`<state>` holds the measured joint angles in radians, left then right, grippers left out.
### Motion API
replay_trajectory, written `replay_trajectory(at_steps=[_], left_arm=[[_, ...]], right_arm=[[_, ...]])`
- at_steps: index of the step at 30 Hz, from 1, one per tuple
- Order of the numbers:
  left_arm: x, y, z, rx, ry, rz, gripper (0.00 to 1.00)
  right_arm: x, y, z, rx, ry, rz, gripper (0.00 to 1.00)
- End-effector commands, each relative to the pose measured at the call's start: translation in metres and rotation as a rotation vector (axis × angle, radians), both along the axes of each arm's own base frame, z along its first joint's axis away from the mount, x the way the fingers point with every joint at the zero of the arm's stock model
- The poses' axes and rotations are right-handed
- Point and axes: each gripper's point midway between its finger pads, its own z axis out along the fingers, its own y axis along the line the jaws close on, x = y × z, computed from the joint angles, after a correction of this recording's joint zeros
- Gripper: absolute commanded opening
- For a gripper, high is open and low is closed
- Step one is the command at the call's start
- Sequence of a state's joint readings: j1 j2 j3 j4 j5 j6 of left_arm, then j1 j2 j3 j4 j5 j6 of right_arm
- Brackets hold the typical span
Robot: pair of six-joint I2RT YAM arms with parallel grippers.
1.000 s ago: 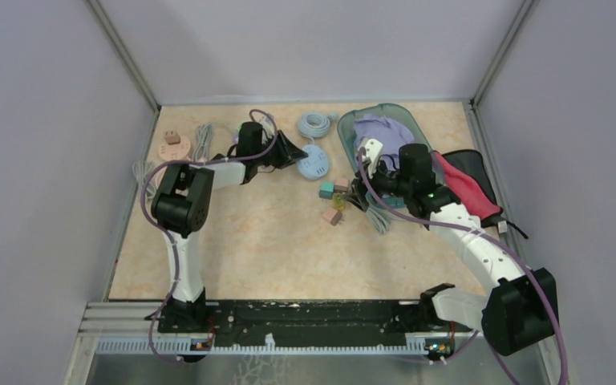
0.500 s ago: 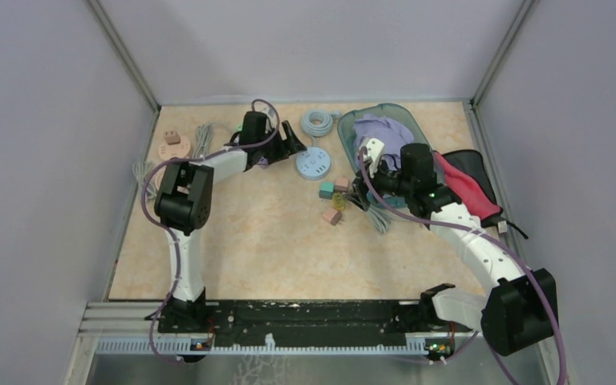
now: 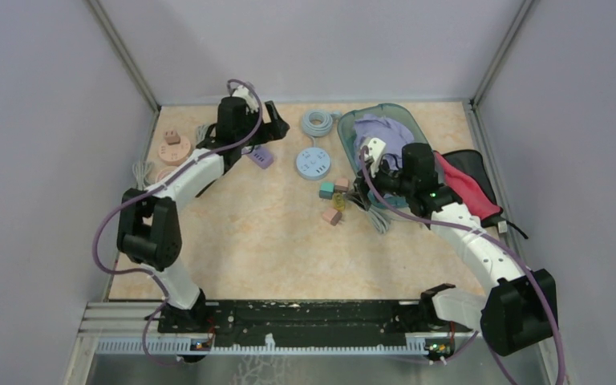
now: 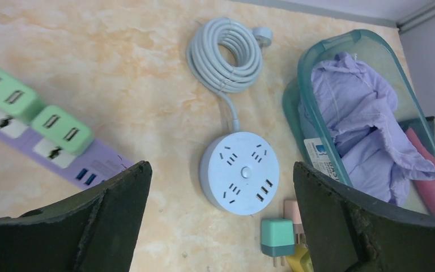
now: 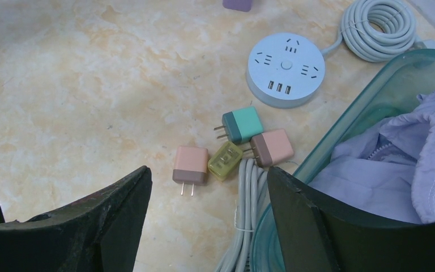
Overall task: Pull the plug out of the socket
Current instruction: Move the socket to the center of the board.
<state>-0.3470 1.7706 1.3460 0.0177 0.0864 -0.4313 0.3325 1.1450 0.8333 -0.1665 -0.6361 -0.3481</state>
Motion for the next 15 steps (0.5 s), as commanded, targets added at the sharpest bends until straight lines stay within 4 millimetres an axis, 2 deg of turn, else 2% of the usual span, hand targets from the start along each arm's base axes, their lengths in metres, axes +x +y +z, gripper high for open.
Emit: replay_trajectory(at_steps=[1,4,7,11,15], left_arm=[[-0.006,0.040,0.008,0.129,-0.053,0.160,1.00],[-0.012,0.060,0.012,0.165,-0.069,0.240,1.00],[-0.016,0.071,0.010,0.173,-0.067,0.292,1.00],[-0.016,0.076,-0.004,0.163,-0.028,0.330,1.00],[-0.012,0.085,-0.027,0.177,0.072,0.396,1.00]], right_arm=[[0.002,0.000,0.022,0.026,-0.071,0.016,0.75],[0.001,0.000,0.021,0.026,-0.069,0.018,0.74],[0.002,0.000,0.020,0.025,-0.069,0.018,0.75],[0.002,0.000,0.020,0.026,-0.068,0.017,0.75],[0.001,-0.001,0.021,0.028,-0.067,0.019,0.75]])
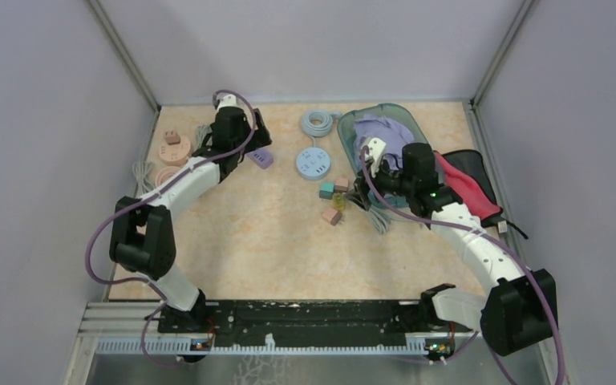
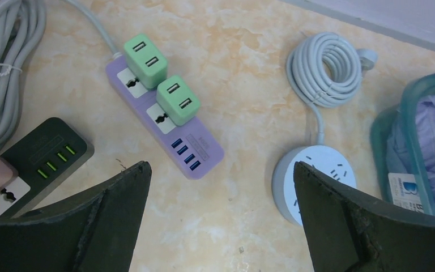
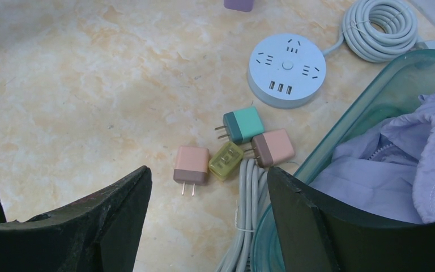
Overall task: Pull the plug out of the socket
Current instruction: Move the socket to the center of the board.
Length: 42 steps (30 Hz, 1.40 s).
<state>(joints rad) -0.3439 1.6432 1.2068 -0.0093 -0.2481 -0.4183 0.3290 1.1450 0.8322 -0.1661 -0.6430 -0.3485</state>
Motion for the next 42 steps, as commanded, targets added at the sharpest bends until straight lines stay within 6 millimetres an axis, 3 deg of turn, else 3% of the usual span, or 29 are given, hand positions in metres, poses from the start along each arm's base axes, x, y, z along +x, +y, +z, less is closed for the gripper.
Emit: replay_trajectory(at_steps=[1,8,15,23,34,42], left_arm=[[0.007,0.016,-0.020,0.013,0.093,0.124,1.00],[0.024,0.024,-0.061,0.062,0.211,0.211,1.00],[0.047,0.023,-0.086,0.099,0.277,0.252,1.00],[0.052,0.026,-0.119,0.093,0.349,0.280,0.99],[0.056,0.020,-0.145,0.093,0.402,0.233,0.90],[0.051,0.019,-0.150,0.106,0.426,0.204,0.79]], right_arm=[[0.002,0.000,0.021,0.025,-0.069,0.016,0.75],[0.001,0.001,0.019,0.028,-0.060,0.026,0.74],[0.000,0.002,0.016,0.032,-0.047,0.035,0.74],[0.000,0.003,0.016,0.031,-0.048,0.036,0.74],[-0.001,0.004,0.015,0.034,-0.043,0.043,0.74],[-0.001,0.003,0.015,0.033,-0.042,0.044,0.74]])
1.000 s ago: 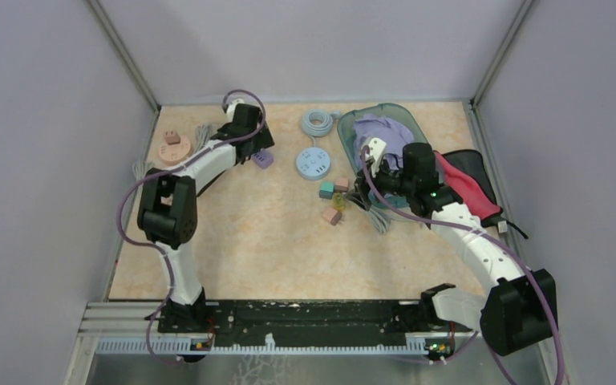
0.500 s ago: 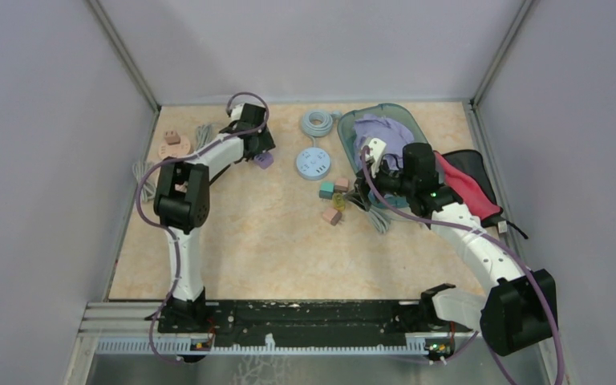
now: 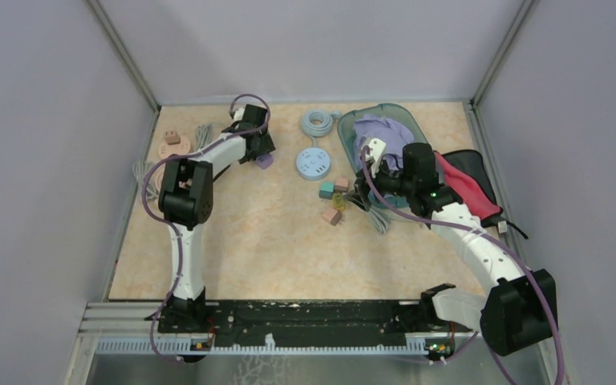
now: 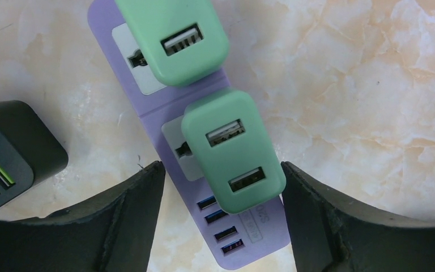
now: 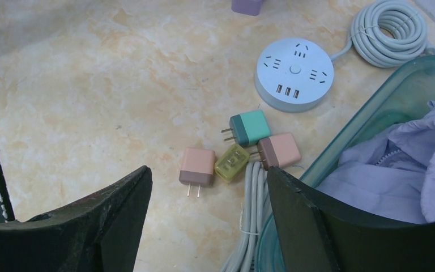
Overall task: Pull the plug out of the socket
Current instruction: Move the socket to the center of the board.
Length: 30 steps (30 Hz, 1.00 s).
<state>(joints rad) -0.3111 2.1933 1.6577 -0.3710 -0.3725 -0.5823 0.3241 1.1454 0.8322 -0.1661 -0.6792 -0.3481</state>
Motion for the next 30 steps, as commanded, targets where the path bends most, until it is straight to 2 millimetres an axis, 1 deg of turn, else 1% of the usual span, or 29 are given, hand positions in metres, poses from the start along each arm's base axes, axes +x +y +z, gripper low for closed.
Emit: replay_trajectory(at_steps=[1,4,6,7,11,13,16,18,21,24,27,28,30], left_arm=[[-0.004,0.002,-0.004,0.012,0.032,-0.034,0.75],[-0.010,0.003,0.001,0.009,0.025,-0.050,0.64],[-0.015,0.003,0.003,0.005,0.018,-0.058,0.61],[-0.017,0.004,0.005,0.004,0.013,-0.067,0.58],[-0.031,0.004,0.010,-0.005,0.018,-0.099,0.37],[-0.041,0.000,0.013,-0.022,0.027,-0.124,0.32],[-0.070,-0.008,0.011,-0.078,0.056,-0.174,0.27],[-0.094,-0.017,0.011,-0.127,0.071,-0.209,0.24],[-0.134,-0.033,0.010,-0.174,0.070,-0.242,0.23],[-0.179,-0.059,0.008,-0.208,0.071,-0.286,0.23],[-0.225,-0.082,0.003,-0.227,0.087,-0.302,0.25],[-0.239,-0.090,0.004,-0.248,0.083,-0.305,0.25],[-0.266,-0.101,0.000,-0.290,0.095,-0.292,0.26]], right_arm=[[0.002,0.001,0.013,0.019,-0.049,0.016,0.74],[0.002,0.001,0.013,0.018,-0.049,0.018,0.74],[0.001,0.001,0.014,0.020,-0.049,0.021,0.74],[0.001,0.001,0.014,0.020,-0.049,0.021,0.74],[0.001,0.001,0.015,0.021,-0.053,0.023,0.74],[0.001,0.001,0.014,0.021,-0.051,0.023,0.74],[0.000,0.001,0.015,0.022,-0.053,0.024,0.74],[0.000,0.001,0.015,0.021,-0.053,0.025,0.74],[0.000,0.002,0.014,0.020,-0.051,0.028,0.74],[0.000,0.002,0.014,0.021,-0.049,0.031,0.74],[0.000,0.002,0.013,0.020,-0.048,0.033,0.74],[0.000,0.002,0.013,0.020,-0.049,0.031,0.74],[0.000,0.002,0.014,0.020,-0.050,0.032,0.74]])
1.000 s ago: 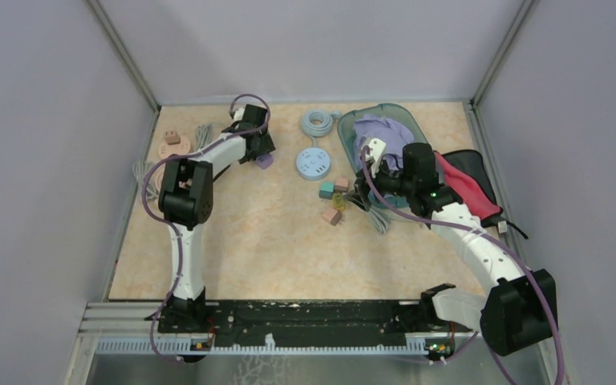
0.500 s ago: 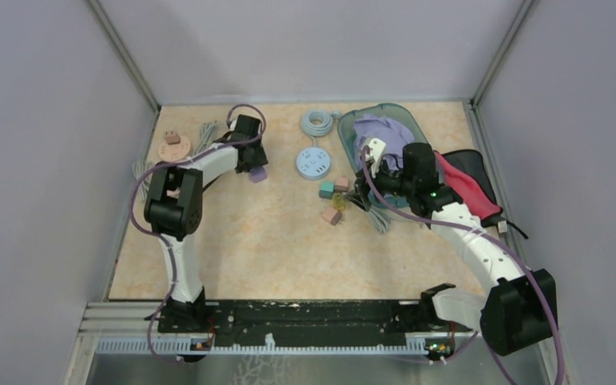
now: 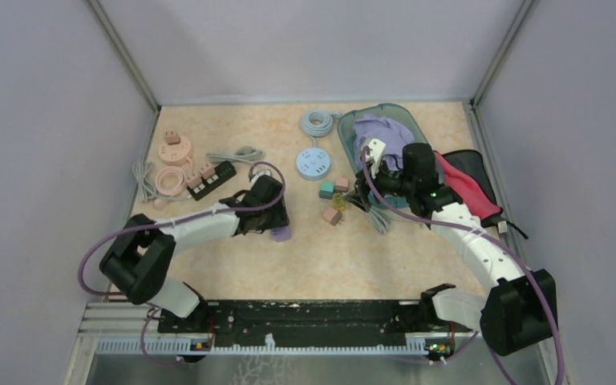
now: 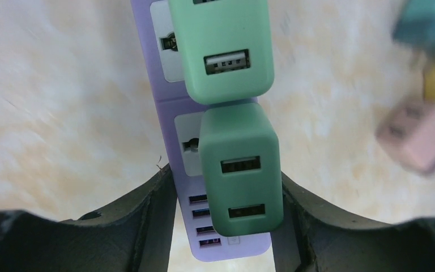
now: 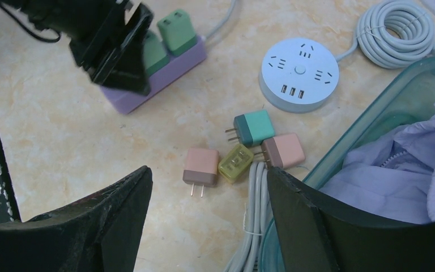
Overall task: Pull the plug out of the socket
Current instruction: Move the socket to the center of the board.
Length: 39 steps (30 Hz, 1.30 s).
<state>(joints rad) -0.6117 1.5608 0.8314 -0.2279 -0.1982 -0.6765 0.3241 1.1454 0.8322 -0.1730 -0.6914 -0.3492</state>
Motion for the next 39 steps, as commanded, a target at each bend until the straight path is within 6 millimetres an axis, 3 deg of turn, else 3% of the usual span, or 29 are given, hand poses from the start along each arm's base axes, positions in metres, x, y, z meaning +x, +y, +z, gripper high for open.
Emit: replay_trajectory(at_steps=[1,4,7,18,24,28,32,36,39], left_arm=[[-0.048,-0.029,0.001,-0.136,0.025,0.058,0.27],[-0.074,-0.040,-0.001,-0.193,0.051,0.091,0.29],[-0.086,-0.053,0.004,-0.230,0.051,0.071,0.40],[-0.101,-0.081,0.022,-0.265,0.038,-0.068,0.65],[-0.107,-0.086,0.045,-0.319,-0.018,-0.141,0.79],[-0.114,-0.091,0.071,-0.385,-0.102,-0.268,0.88],[-0.124,-0.082,0.090,-0.395,-0.224,-0.412,0.91],[-0.123,-0.059,0.103,-0.354,-0.366,-0.451,0.89],[-0.121,-0.042,0.096,-0.297,-0.404,-0.431,0.87]], right_arm=[[0.002,0.001,0.014,0.017,-0.057,0.021,0.74],[0.002,0.001,0.014,0.016,-0.056,0.020,0.74],[0.003,0.001,0.014,0.015,-0.055,0.018,0.74],[0.004,0.000,0.013,0.012,-0.056,0.014,0.74],[0.004,0.000,0.013,0.010,-0.052,0.012,0.74],[0.003,0.000,0.014,0.012,-0.054,0.014,0.74],[0.000,0.001,0.016,0.019,-0.053,0.029,0.74],[-0.002,0.002,0.016,0.023,-0.052,0.043,0.74],[-0.003,0.003,0.015,0.025,-0.050,0.051,0.74]])
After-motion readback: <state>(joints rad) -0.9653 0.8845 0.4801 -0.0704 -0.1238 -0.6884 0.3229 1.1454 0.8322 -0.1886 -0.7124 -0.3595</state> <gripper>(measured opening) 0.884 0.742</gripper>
